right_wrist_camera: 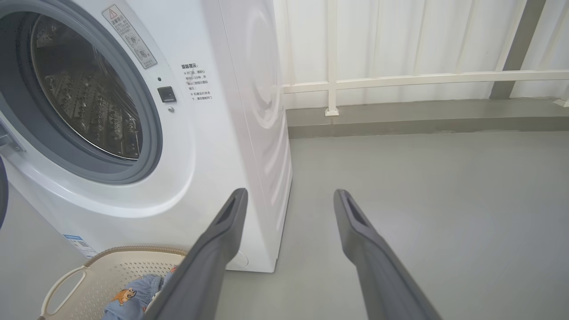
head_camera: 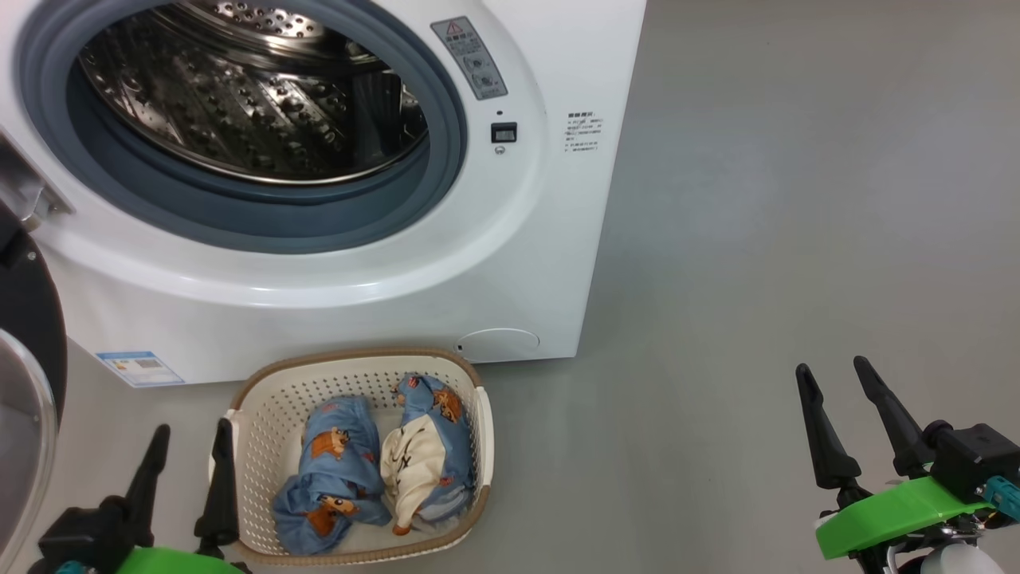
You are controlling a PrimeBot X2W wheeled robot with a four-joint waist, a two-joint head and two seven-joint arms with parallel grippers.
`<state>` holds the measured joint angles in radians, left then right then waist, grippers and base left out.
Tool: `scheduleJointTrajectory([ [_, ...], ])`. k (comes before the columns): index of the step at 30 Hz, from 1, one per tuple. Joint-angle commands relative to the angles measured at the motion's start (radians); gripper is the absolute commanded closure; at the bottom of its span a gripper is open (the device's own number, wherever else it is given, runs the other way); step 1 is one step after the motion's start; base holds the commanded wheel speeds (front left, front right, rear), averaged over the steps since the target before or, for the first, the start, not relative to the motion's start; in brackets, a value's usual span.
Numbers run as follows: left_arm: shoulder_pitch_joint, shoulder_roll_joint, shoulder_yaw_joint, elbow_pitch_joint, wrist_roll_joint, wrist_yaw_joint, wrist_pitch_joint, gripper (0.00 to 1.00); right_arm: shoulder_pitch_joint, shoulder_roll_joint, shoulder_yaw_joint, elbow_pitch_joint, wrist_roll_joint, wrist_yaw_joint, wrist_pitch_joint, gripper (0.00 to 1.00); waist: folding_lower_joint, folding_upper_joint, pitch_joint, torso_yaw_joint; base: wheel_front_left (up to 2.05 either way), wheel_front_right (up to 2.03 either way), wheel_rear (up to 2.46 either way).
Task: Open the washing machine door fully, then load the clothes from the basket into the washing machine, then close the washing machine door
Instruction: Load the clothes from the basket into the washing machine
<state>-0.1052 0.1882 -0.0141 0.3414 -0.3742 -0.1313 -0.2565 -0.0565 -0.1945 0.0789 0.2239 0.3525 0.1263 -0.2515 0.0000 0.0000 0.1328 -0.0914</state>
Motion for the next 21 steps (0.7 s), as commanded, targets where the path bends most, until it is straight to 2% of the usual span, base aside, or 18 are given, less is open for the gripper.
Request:
scheduleJointTrajectory([
  [1,-0.041,0.02,0.025,-0.002,0.013,0.001,-0.005,0.0,-0.03,-0.011,0.014,-0.026,-0.005,0.004,-0.01,0.0,0.0,0.0,0.006,-0.001,0.0,0.0,0.0],
  [12,-0.11,0.016,-0.052,0.136,0.0,0.001,-0.005,0.0,-0.081,0.015,0.032,-0.033,-0.014,0.004,-0.01,0.0,0.0,0.0,0.082,-0.01,0.0,0.0,0.0],
  [21,-0.235,0.04,-0.137,0.356,-0.021,0.001,-0.005,0.0,-0.147,0.043,0.047,-0.045,-0.02,0.004,-0.01,0.0,0.0,0.0,0.188,-0.027,0.0,0.0,0.0],
])
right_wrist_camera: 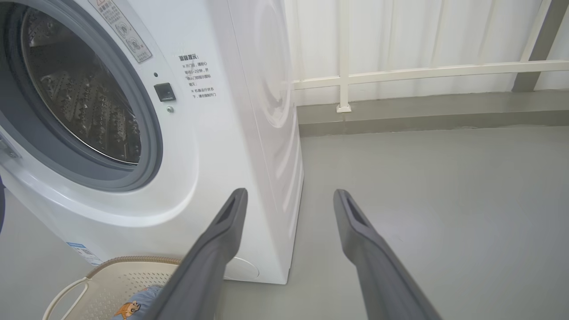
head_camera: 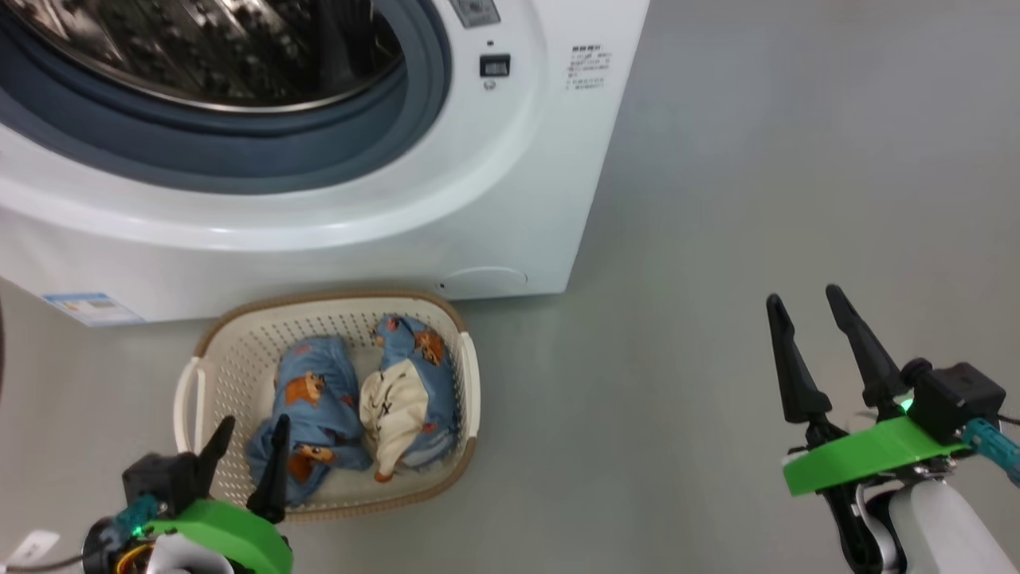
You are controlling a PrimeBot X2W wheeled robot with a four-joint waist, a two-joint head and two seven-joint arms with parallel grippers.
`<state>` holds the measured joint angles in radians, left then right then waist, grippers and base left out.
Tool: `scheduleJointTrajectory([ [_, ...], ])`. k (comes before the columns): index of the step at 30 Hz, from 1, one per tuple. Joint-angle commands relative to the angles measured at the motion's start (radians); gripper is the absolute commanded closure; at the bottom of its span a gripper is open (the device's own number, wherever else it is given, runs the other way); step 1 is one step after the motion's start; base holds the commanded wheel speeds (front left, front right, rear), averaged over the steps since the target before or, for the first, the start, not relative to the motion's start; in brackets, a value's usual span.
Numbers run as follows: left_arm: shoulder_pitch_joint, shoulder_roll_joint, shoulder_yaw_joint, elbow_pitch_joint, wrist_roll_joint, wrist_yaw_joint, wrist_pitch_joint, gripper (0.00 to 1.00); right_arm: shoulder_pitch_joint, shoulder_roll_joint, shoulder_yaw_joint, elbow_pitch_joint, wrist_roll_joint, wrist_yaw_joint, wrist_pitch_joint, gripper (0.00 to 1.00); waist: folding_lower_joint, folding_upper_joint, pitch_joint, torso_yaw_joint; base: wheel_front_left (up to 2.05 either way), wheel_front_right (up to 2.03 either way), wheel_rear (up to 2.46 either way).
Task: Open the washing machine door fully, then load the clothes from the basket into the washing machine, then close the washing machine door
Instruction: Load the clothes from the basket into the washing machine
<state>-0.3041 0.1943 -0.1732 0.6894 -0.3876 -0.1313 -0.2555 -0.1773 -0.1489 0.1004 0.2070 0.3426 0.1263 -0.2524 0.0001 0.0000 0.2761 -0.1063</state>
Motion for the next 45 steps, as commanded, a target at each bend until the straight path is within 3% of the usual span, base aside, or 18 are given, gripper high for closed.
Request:
scheduleJointTrajectory([
  [1,-0.054,0.037,0.012,0.038,-0.007,0.001,-0.006,0.0,-0.033,0.0,0.027,-0.029,-0.011,0.004,-0.009,0.0,-0.0001,0.0,0.058,-0.014,0.0,0.0,0.0],
  [8,-0.193,0.059,-0.051,0.242,-0.029,0.001,-0.006,0.0,-0.084,0.021,0.038,-0.041,-0.017,0.004,-0.009,0.0,-0.0001,0.0,0.159,-0.031,0.0,0.0,0.0],
  [21,-0.407,0.111,-0.131,0.469,-0.085,0.001,0.009,0.0,-0.177,0.057,0.054,-0.07,-0.025,0.004,-0.009,0.0,-0.0001,0.0,0.337,-0.068,0.0,0.0,0.0],
  [31,-0.53,0.15,-0.189,0.542,-0.123,0.001,0.05,0.0,-0.247,0.075,0.071,-0.093,-0.033,0.004,-0.009,0.0,-0.0001,0.0,0.454,-0.095,0.0,0.0,0.0],
  [45,-0.637,0.203,-0.213,0.592,-0.141,0.006,0.147,0.0,-0.29,0.087,0.092,-0.112,-0.04,0.004,-0.009,0.0,-0.0001,0.0,0.537,-0.114,0.0,0.0,0.0],
])
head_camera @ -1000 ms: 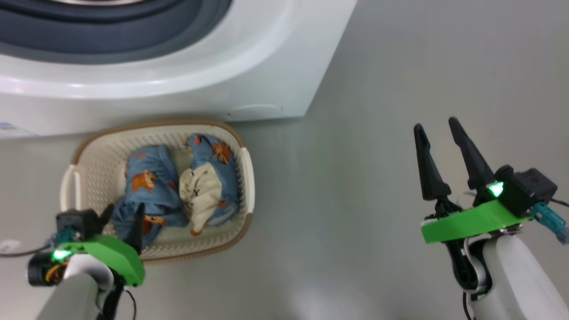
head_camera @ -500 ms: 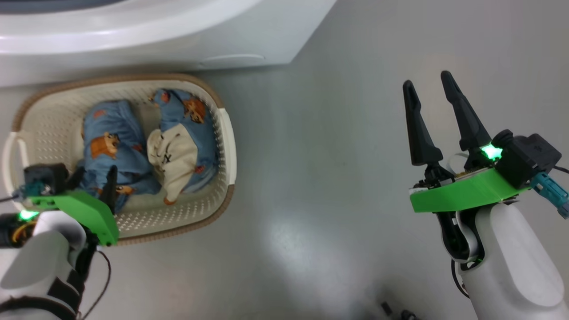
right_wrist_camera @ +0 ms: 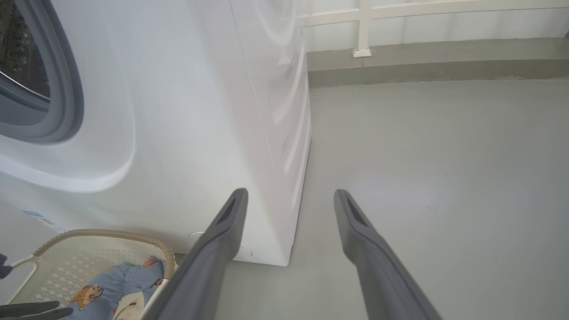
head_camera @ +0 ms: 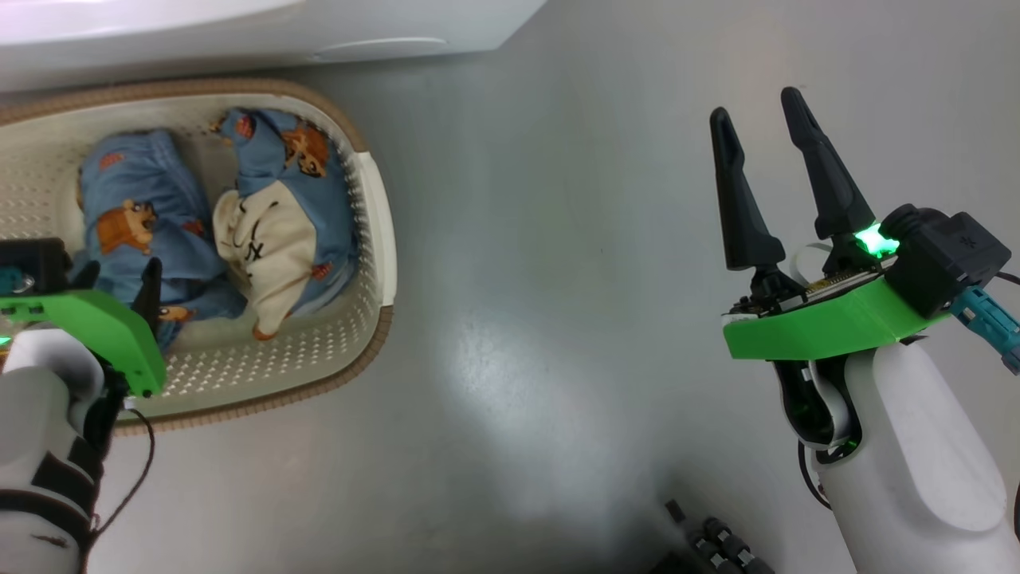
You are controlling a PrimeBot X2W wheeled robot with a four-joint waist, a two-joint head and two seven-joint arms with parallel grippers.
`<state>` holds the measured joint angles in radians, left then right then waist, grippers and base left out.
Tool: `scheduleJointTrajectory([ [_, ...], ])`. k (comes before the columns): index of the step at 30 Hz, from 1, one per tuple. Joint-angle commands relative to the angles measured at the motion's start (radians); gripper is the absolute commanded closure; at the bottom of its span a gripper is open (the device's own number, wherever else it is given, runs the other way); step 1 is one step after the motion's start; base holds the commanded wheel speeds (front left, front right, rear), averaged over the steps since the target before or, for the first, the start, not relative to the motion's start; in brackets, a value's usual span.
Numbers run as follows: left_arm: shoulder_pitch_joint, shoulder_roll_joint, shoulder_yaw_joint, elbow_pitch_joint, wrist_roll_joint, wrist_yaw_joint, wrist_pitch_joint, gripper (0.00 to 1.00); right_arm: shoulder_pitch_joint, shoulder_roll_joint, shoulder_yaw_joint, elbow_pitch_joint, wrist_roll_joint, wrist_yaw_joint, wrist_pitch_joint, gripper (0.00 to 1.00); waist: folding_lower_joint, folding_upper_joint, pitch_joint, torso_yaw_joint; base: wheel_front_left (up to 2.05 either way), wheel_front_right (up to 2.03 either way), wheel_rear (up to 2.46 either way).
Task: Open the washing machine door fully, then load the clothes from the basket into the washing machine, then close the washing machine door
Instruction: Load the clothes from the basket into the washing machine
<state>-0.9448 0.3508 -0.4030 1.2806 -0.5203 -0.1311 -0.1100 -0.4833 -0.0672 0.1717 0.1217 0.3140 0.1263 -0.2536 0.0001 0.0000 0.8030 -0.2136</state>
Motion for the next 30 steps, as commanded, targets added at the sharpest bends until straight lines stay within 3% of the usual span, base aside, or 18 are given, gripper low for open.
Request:
scheduleJointTrajectory([
  [1,-0.002,0.05,0.015,0.002,-0.008,0.008,0.008,0.0,0.013,0.006,0.022,-0.029,-0.011,0.004,-0.008,0.0,-0.0001,0.0,0.016,-0.009,0.0,0.0,0.0],
  [22,-0.079,0.098,-0.011,0.01,-0.015,0.023,0.117,0.0,-0.011,0.016,0.043,-0.055,-0.013,0.004,-0.008,0.0,-0.0001,0.0,0.098,-0.052,0.0,0.0,0.0],
  [23,-0.079,0.098,-0.017,0.01,-0.011,0.023,0.12,0.51,-0.01,0.016,0.043,-0.055,-0.013,0.004,-0.008,0.0,-0.0001,0.0,0.098,-0.052,0.0,0.0,0.0],
  [25,-0.079,0.097,-0.022,0.01,-0.01,0.023,0.121,1.0,-0.007,0.016,0.043,-0.055,-0.014,0.004,-0.008,0.0,-0.0001,0.0,0.095,-0.051,0.0,0.0,0.0],
  [30,-0.076,0.09,-0.028,0.01,-0.015,0.019,0.112,1.0,-0.006,0.016,0.044,-0.049,-0.017,0.004,-0.008,0.0,-0.0001,0.0,0.081,-0.045,0.0,0.0,0.0],
])
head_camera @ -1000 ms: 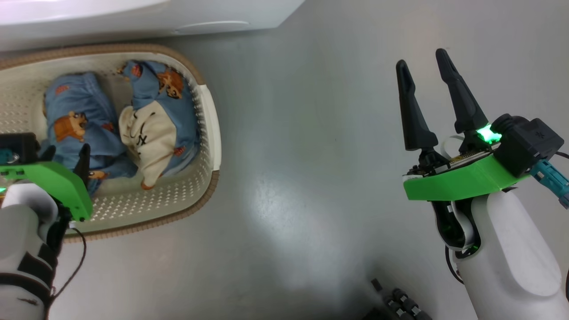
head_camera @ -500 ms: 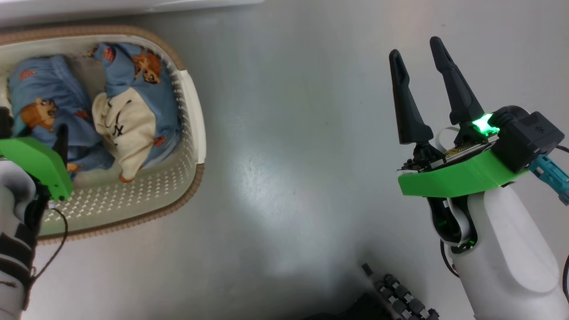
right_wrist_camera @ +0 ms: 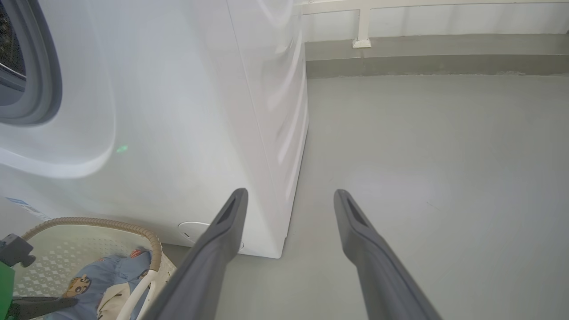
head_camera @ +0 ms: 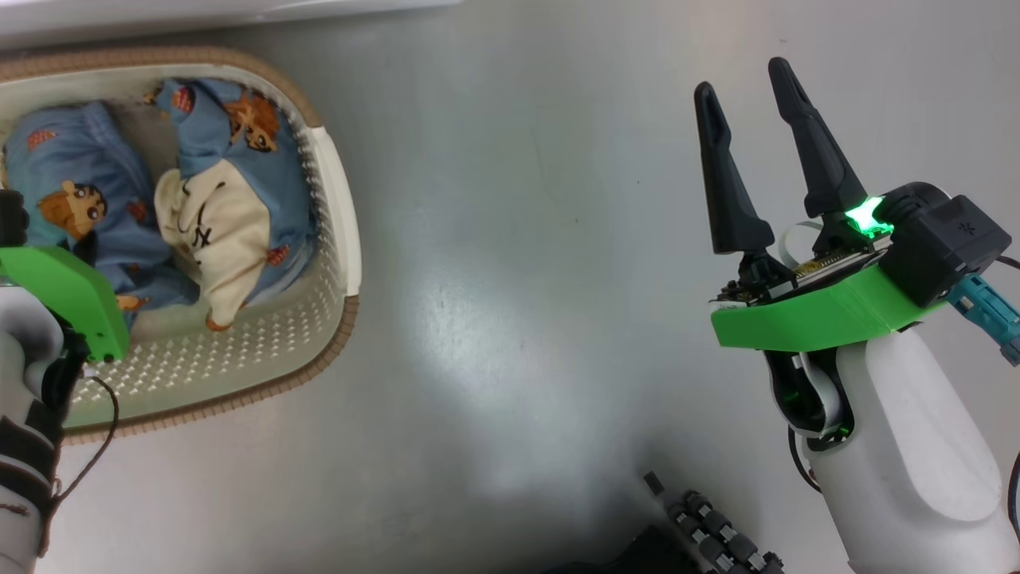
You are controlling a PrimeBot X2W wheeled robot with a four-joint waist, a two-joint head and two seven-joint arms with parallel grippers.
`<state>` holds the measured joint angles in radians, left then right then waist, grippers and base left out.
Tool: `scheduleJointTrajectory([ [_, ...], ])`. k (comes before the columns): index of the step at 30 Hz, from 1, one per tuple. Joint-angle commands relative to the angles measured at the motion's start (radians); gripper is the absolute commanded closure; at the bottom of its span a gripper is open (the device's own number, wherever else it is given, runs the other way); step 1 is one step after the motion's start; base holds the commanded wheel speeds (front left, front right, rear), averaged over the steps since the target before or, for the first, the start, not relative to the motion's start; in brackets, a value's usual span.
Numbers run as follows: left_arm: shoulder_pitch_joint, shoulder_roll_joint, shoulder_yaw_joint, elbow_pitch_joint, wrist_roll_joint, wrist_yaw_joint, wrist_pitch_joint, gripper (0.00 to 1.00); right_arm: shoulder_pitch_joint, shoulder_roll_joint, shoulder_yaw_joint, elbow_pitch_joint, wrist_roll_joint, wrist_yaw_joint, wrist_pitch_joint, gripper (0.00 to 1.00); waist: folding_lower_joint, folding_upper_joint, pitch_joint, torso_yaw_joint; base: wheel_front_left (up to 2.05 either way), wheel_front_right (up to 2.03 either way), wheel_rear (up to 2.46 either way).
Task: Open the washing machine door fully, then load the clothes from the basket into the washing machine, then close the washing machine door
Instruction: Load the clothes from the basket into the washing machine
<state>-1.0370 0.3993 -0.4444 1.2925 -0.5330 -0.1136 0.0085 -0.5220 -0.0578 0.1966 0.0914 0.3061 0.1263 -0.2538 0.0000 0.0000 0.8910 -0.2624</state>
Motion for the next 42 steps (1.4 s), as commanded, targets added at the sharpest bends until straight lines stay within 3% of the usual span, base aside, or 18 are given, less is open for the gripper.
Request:
scheduleJointTrajectory([
  [1,0.019,0.039,0.015,-0.002,-0.006,0.001,-0.013,1.0,0.032,0.007,0.019,-0.018,-0.01,0.004,-0.008,0.0,0.0,0.0,-0.013,0.006,0.0,0.0,0.0],
  [22,0.171,-0.07,0.034,-0.027,-0.122,-0.017,-0.207,1.0,0.092,-0.043,-0.011,0.038,0.001,0.004,-0.008,0.0,0.0,0.0,-0.247,0.088,0.0,0.0,0.0],
  [34,0.32,-0.1,0.004,-0.169,-0.213,-0.017,-0.269,1.0,0.183,-0.074,-0.042,0.082,0.017,0.004,-0.008,0.0,0.0,0.0,-0.449,0.142,0.0,0.0,0.0],
  [42,0.438,-0.089,0.08,-0.339,-0.151,-0.016,-0.27,1.0,0.251,-0.097,-0.06,0.097,0.028,0.004,-0.008,0.0,0.0,0.0,-0.566,0.163,0.0,0.0,0.0],
])
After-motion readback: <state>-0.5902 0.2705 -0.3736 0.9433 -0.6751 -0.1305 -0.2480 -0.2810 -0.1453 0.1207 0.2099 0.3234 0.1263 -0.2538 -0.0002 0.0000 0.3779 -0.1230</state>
